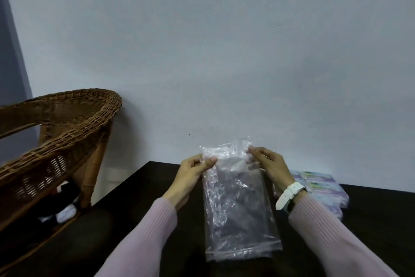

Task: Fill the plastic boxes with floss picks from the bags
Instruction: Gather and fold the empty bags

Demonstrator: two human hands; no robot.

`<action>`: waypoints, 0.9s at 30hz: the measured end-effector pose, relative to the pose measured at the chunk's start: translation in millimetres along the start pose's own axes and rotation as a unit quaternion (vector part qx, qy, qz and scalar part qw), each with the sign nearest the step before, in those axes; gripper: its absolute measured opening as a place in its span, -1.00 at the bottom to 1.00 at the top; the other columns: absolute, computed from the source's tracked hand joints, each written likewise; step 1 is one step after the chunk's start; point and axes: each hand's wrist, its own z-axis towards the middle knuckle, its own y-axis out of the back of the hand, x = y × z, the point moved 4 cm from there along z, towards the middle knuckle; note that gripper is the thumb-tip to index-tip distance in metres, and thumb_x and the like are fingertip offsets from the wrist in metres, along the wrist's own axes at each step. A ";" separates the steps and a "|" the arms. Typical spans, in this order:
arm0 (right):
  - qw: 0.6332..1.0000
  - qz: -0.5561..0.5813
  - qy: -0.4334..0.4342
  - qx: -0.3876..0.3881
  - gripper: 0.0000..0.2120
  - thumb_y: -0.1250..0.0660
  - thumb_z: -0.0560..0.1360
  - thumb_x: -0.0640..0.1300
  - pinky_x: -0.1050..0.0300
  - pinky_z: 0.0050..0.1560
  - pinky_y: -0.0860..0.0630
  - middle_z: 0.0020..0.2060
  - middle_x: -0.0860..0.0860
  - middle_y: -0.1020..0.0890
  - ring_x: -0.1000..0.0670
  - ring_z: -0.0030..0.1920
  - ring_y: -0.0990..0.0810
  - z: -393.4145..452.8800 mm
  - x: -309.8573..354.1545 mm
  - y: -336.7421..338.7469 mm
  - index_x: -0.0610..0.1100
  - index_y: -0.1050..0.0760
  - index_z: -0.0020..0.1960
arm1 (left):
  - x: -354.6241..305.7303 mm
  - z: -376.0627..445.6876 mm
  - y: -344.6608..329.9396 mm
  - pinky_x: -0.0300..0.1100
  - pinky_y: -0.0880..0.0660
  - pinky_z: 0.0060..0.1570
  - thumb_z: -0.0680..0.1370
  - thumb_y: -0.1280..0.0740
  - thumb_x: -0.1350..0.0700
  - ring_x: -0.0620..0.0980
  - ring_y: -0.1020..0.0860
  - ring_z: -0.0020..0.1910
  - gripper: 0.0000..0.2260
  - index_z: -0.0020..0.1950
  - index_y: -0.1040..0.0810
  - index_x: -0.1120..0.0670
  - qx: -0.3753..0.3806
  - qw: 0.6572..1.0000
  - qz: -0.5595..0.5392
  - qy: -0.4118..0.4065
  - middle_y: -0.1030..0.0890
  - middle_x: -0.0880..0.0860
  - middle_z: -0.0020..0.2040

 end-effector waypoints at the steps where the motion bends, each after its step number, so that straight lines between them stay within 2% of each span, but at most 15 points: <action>1: 1.000 -0.006 0.010 0.002 -0.90 -0.32 0.49 -0.16 0.32 -0.29 -0.50 -0.28 -0.10 -0.60 0.04 -0.35 -0.58 -1.2 4.4 5.9 -0.18 -0.55 -0.14 | -3.8 -0.6 -5.8 -0.31 -0.41 -0.03 0.42 -0.38 -0.01 -0.19 -0.59 -0.24 -0.77 -0.19 -0.59 0.16 0.003 1.000 -0.003 -0.002 -0.65 -0.08 -0.30; 3: 0.999 -0.016 0.029 0.011 -0.95 -0.33 0.48 -0.21 0.32 -0.25 -0.49 -0.25 -0.06 -0.62 0.04 -0.30 -0.61 -5.7 12.9 15.3 -0.17 -0.55 -0.12 | -10.6 -0.9 -14.1 -0.38 -0.40 -0.07 0.50 -0.32 0.01 -0.28 -0.60 -0.21 -0.79 -0.18 -0.62 0.12 -0.005 1.000 0.002 -0.016 -0.67 -0.10 -0.27; 6: 0.999 -0.015 0.042 0.019 -0.94 -0.32 0.48 -0.25 0.24 -0.16 -0.46 -0.22 -0.04 -0.64 0.05 -0.28 -0.63 -12.8 20.3 24.5 -0.17 -0.56 -0.07 | -19.7 -1.5 -23.7 -0.36 -0.48 -0.15 0.56 -0.24 -0.02 -0.16 -0.62 -0.20 -0.75 -0.09 -0.62 0.10 -0.004 0.999 0.008 -0.041 -0.67 -0.03 -0.15; 8: 0.998 -0.023 0.051 0.020 -0.88 -0.31 0.49 -0.27 0.24 -0.13 -0.47 -0.17 -0.04 -0.65 0.05 -0.24 -0.63 -16.1 25.5 27.4 -0.17 -0.57 0.01 | -25.0 -1.6 -26.9 -0.35 -0.52 -0.22 0.58 -0.23 0.06 -0.07 -0.59 -0.23 -0.80 -0.06 -0.61 0.12 -0.016 0.998 -0.007 -0.059 -0.65 0.03 -0.13; 10: 0.998 -0.025 0.055 0.015 -0.85 -0.30 0.50 -0.26 0.23 -0.12 -0.47 -0.16 -0.04 -0.65 0.04 -0.22 -0.63 -18.2 28.8 28.8 -0.18 -0.56 0.05 | -29.6 -3.1 -30.5 -0.37 -0.51 -0.26 0.58 -0.26 0.17 -0.06 -0.57 -0.21 -0.85 -0.02 -0.60 0.18 -0.027 0.997 -0.009 -0.073 -0.64 0.05 -0.11; 13: 0.997 -0.035 0.068 0.003 -0.87 -0.34 0.47 -0.22 0.25 -0.15 -0.50 -0.21 -0.06 -0.66 0.08 -0.24 -0.64 -19.8 32.7 31.0 -0.21 -0.57 0.00 | -32.5 -6.4 -34.7 -0.38 -0.50 -0.28 0.58 -0.24 0.25 -0.16 -0.60 -0.25 -0.84 0.08 -0.60 0.17 -0.017 0.997 -0.002 -0.077 -0.64 0.02 -0.15; 15: 0.995 -0.046 0.088 0.002 -0.90 -0.37 0.44 -0.27 0.32 -0.19 -0.53 -0.24 -0.09 -0.66 0.14 -0.26 -0.64 -21.9 37.1 33.5 -0.25 -0.59 -0.05 | -36.0 -8.5 -34.1 -0.34 -0.53 -0.25 0.58 -0.24 0.27 -0.15 -0.62 -0.22 -0.82 0.05 -0.62 0.13 -0.016 0.996 0.004 -0.088 -0.65 -0.01 -0.17; 17: 0.994 -0.041 0.100 -0.004 -0.90 -0.39 0.42 -0.31 0.34 -0.22 -0.54 -0.25 -0.12 -0.67 0.13 -0.25 -0.65 -23.1 41.0 37.4 -0.27 -0.59 -0.07 | -37.9 -9.9 -32.9 -0.31 -0.55 -0.23 0.56 -0.27 0.26 -0.15 -0.62 -0.22 -0.84 -0.01 -0.64 0.11 -0.023 0.995 0.000 -0.094 -0.66 -0.02 -0.16; 19: 0.994 -0.027 0.106 -0.008 -0.92 -0.40 0.41 -0.32 0.32 -0.23 -0.56 -0.26 -0.13 -0.67 0.07 -0.26 -0.66 -23.6 44.7 40.1 -0.26 -0.60 -0.10 | -37.0 -11.3 -33.6 -0.25 -0.58 -0.18 0.55 -0.29 0.19 -0.10 -0.64 -0.27 -0.87 -0.04 -0.64 0.13 -0.030 0.996 -0.011 -0.088 -0.66 0.07 -0.12; 21: 0.994 -0.032 0.108 -0.010 -0.96 -0.39 0.41 -0.29 0.29 -0.23 -0.57 -0.26 -0.13 -0.67 0.02 -0.28 -0.66 -23.8 47.0 41.0 -0.21 -0.60 -0.14 | -33.8 -10.2 -33.3 -0.14 -0.58 -0.04 0.54 -0.31 0.12 -0.03 -0.64 -0.28 -0.84 -0.06 -0.64 0.17 -0.045 0.996 -0.007 -0.078 -0.65 0.17 -0.10; 23: 0.993 -0.045 0.106 -0.010 -0.98 -0.38 0.43 -0.26 0.29 -0.25 -0.55 -0.27 -0.14 -0.66 0.01 -0.32 -0.65 -25.1 48.3 40.4 -0.20 -0.59 -0.18 | -31.9 -8.7 -32.0 -0.12 -0.52 0.05 0.54 -0.32 0.07 -0.03 -0.63 -0.22 -0.80 -0.12 -0.64 0.19 -0.071 0.995 0.000 -0.069 -0.65 0.15 -0.15; 25: 0.993 -0.048 0.107 -0.013 -0.97 -0.38 0.43 -0.26 0.29 -0.30 -0.54 -0.27 -0.17 -0.65 0.02 -0.34 -0.64 -25.1 48.7 41.0 -0.22 -0.59 -0.18 | -33.4 -9.0 -32.3 -0.18 -0.51 0.03 0.53 -0.33 0.06 -0.01 -0.61 -0.15 -0.81 -0.14 -0.64 0.15 -0.087 0.994 0.000 -0.067 -0.66 0.11 -0.14; 27: 0.993 -0.043 0.109 -0.031 -0.96 -0.40 0.41 -0.26 0.29 -0.31 -0.55 -0.25 -0.16 -0.65 0.06 -0.33 -0.63 -23.9 50.0 44.1 -0.24 -0.59 -0.16 | -35.9 -11.9 -37.4 -0.29 -0.54 -0.12 0.53 -0.31 0.05 -0.03 -0.62 -0.18 -0.81 -0.09 -0.63 0.14 -0.061 0.996 -0.021 -0.069 -0.65 0.12 -0.10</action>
